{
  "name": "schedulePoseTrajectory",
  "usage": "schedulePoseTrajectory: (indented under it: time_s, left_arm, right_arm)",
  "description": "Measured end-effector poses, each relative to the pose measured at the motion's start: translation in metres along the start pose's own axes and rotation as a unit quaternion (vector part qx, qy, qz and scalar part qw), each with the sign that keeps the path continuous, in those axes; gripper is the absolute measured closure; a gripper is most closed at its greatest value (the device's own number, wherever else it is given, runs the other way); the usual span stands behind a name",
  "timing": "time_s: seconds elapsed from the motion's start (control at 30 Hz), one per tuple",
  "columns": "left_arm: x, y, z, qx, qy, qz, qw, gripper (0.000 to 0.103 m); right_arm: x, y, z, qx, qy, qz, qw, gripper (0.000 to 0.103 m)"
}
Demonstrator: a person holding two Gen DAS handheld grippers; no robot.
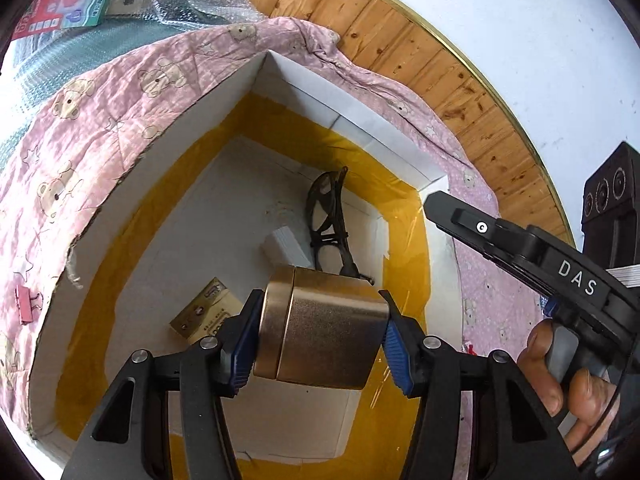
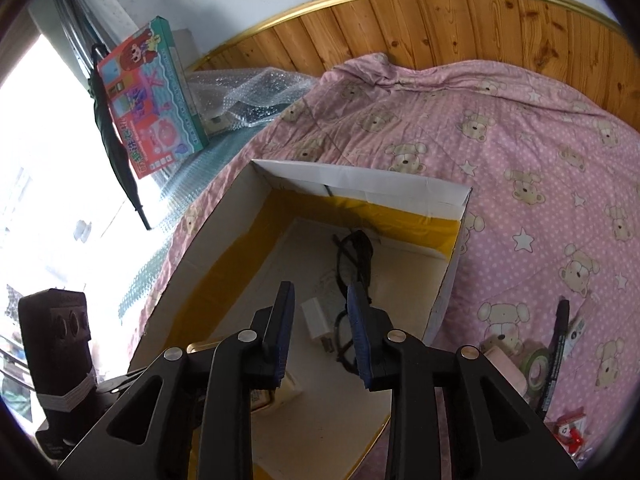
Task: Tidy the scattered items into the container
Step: 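Open the right tool to drop the glasses while the left drops the gold case, then move both tools from the box to the pink eraser and green tape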
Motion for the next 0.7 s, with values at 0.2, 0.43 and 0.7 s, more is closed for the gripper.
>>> schedulePoseTrajectory:
  time_s: [0.2, 0.43, 0.7]
  left_arm:
    - [0.001, 0.004, 0.000, -0.006, 0.014, 0.000, 0.9999, 0.047]
    - [0.026, 0.005, -0.001, -0.005, 0.026, 0.028, 0.9993, 0.032]
    - [0.019, 0.008, -0.015, 0.010, 0.022, 0.013, 0.9996, 0.032]
  right_arm:
    - [-0.011, 0.005, 0.002, -0.005, -0.008, -0.003, 1.000, 0.073]
    - [-0.018, 0.010, -0.006, -0.004, -0.010, -0.008, 1.000, 0.072]
    - [-0.027, 0.019, -0.012, -0.004, -0.012, -0.015, 1.000, 0.072]
Point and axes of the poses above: each gripper's, at about its wrist camera, not at the fingertips, and z roughly the way its jaws point, x to its right, y to its underside, the point moved 9 cm from there along z, roughly the way its jaws point, and after that the axes turned 13 degrees about -x, right-handed, at the moved point
